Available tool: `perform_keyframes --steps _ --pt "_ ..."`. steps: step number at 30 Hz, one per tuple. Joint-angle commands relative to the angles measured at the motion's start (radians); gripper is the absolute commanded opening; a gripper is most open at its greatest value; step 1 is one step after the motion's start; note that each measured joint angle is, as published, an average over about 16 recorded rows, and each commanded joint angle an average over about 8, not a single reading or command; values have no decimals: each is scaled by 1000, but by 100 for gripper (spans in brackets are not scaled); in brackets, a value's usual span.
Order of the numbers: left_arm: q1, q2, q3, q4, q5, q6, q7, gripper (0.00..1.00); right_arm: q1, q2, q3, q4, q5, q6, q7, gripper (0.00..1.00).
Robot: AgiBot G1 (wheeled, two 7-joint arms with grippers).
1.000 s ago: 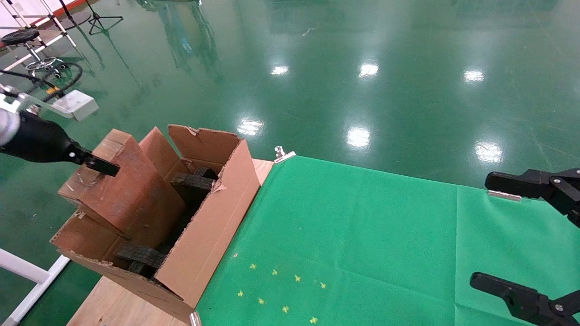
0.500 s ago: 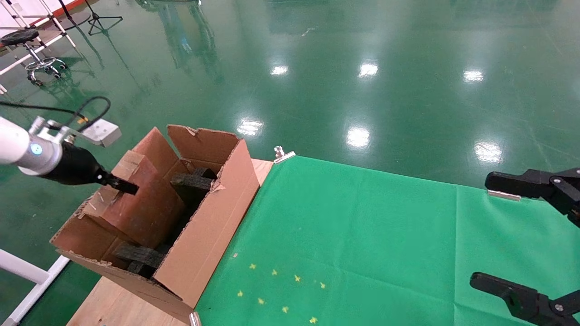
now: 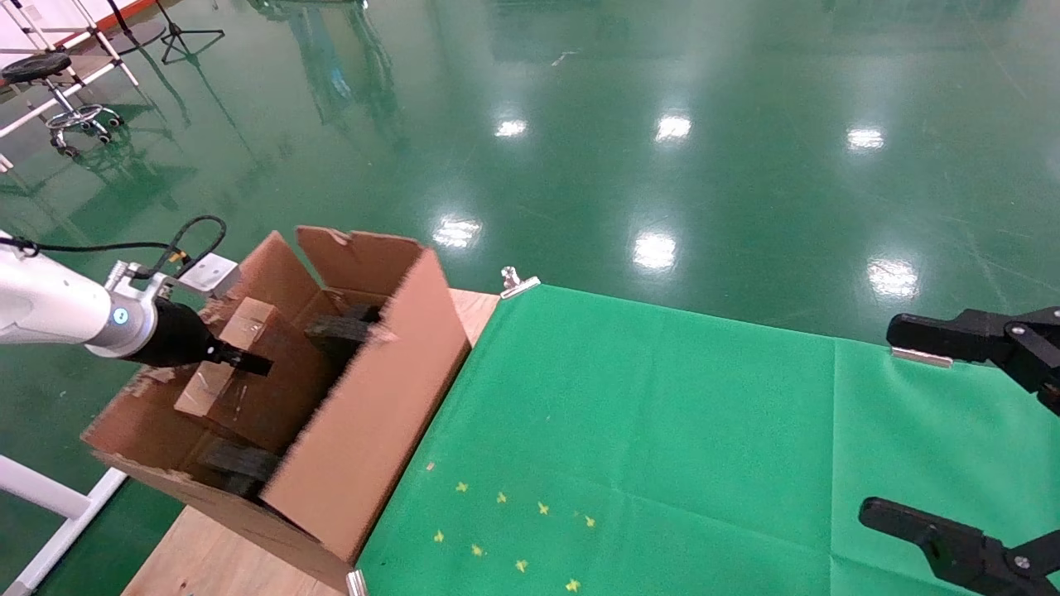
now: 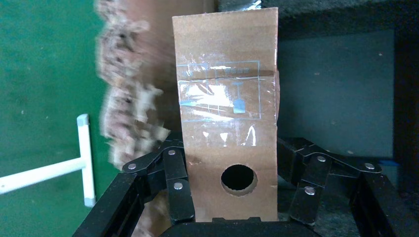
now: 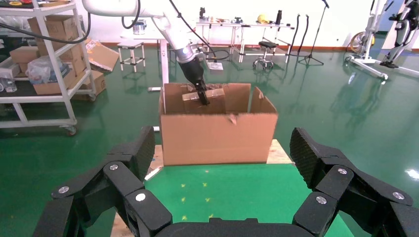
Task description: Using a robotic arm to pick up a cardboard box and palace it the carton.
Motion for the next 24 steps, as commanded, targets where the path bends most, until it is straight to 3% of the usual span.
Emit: perform_keyframes --steps 1,24 --pt "10 3 -5 4 -8 -5 0 100 0 0 0 0 0 0 0 100" --pt "-9 -2 3 -6 5 6 0 100 0 0 0 0 0 0 0 100"
